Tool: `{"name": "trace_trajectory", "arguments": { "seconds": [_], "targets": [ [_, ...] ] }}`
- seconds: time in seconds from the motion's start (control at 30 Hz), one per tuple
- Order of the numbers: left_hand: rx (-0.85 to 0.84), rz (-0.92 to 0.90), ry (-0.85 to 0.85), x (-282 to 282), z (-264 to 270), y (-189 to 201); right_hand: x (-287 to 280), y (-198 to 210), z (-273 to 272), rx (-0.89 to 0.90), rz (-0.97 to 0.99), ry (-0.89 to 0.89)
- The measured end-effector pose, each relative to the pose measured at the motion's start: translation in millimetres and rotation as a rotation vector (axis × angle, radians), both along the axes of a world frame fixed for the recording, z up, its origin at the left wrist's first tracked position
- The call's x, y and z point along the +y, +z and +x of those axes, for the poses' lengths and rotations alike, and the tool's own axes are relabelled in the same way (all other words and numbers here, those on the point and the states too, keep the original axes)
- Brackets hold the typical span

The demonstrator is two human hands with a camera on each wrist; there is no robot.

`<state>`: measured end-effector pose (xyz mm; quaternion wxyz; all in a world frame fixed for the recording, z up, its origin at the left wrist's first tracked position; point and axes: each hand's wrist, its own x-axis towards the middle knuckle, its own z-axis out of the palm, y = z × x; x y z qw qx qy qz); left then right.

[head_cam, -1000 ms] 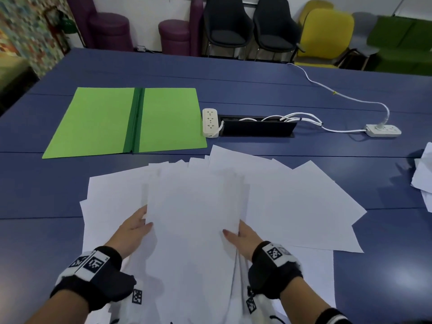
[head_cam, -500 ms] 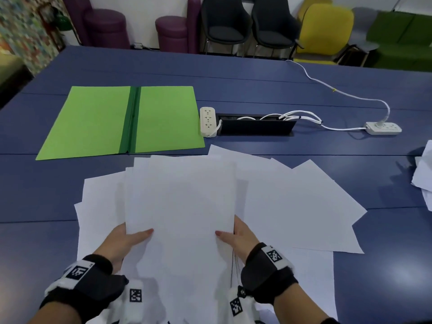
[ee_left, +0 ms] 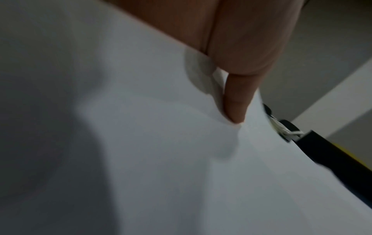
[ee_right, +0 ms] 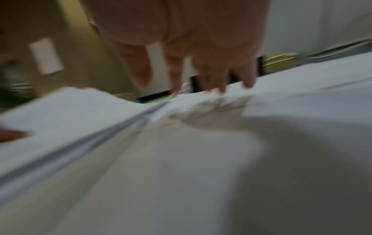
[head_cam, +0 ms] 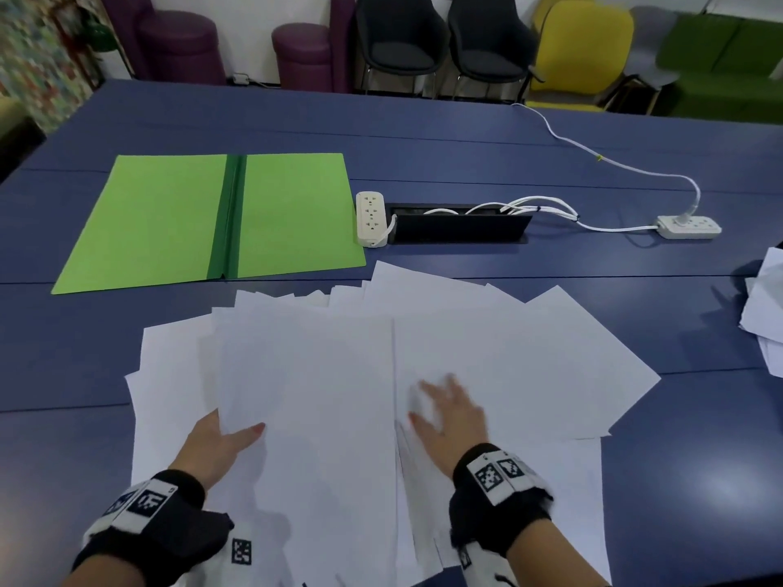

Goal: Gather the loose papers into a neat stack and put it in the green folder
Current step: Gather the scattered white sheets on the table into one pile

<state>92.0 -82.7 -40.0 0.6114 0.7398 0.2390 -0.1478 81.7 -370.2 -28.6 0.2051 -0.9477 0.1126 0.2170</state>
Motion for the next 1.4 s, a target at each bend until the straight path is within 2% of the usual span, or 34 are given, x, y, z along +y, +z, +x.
{"name": "trace_trajectory", "arguments": {
  "seconds": [0.07,0.13,0.2,0.33,0.37,0.4,0.43,0.53,0.6,0.77,0.87,0.97,1.13,1.2,1.3,1.4],
  "targets": [
    [0.032,-0.058,0.032,5,-4,-2,-25,-3,0,0.06,-0.122,-0.247],
    [0.076,-0.108,0.078,12,-7,-5,-41,-8,-5,0.179,-0.195,-0.287],
    [0.111,-0.142,0.125,20,-9,-10,-43,-10,-9,0.185,-0.211,-0.14],
    [0.098,-0.196,0.136,24,-9,-11,-38,-6,-11,0.116,-0.13,0.35],
    [0.088,-0.204,0.135,23,-9,-11,-40,-5,-11,0.092,-0.125,0.392],
    [0.075,-0.204,0.133,22,-8,-9,-41,-4,-11,0.045,-0.123,0.353],
    [0.066,-0.195,0.126,20,-8,-7,-43,-2,-11,-0.015,-0.123,0.232],
    [0.044,-0.142,0.074,16,-8,-4,-41,6,-6,-0.089,-0.01,-0.355],
    [0.03,-0.092,0.017,10,-7,1,-33,8,-1,-0.072,0.095,-0.486],
    [-0.107,0.149,-0.199,-13,-1,14,-15,-2,10,-0.079,0.408,-0.525],
    [-0.108,0.167,-0.264,-19,3,22,-8,-2,10,-0.086,0.514,-0.416],
    [-0.048,0.118,-0.248,-9,6,21,-10,-1,11,-0.037,0.614,-0.353],
    [-0.02,0.202,-0.28,-6,4,14,-5,-2,11,0.003,0.9,-0.595],
    [-0.023,0.189,-0.25,-10,3,13,5,-12,8,0.026,0.935,-0.567],
    [-0.043,0.081,-0.112,-14,3,10,15,-13,4,0.015,1.055,-0.572],
    [-0.076,0.043,-0.125,-21,2,14,11,-22,3,0.015,1.119,-0.643]
  ]
}}
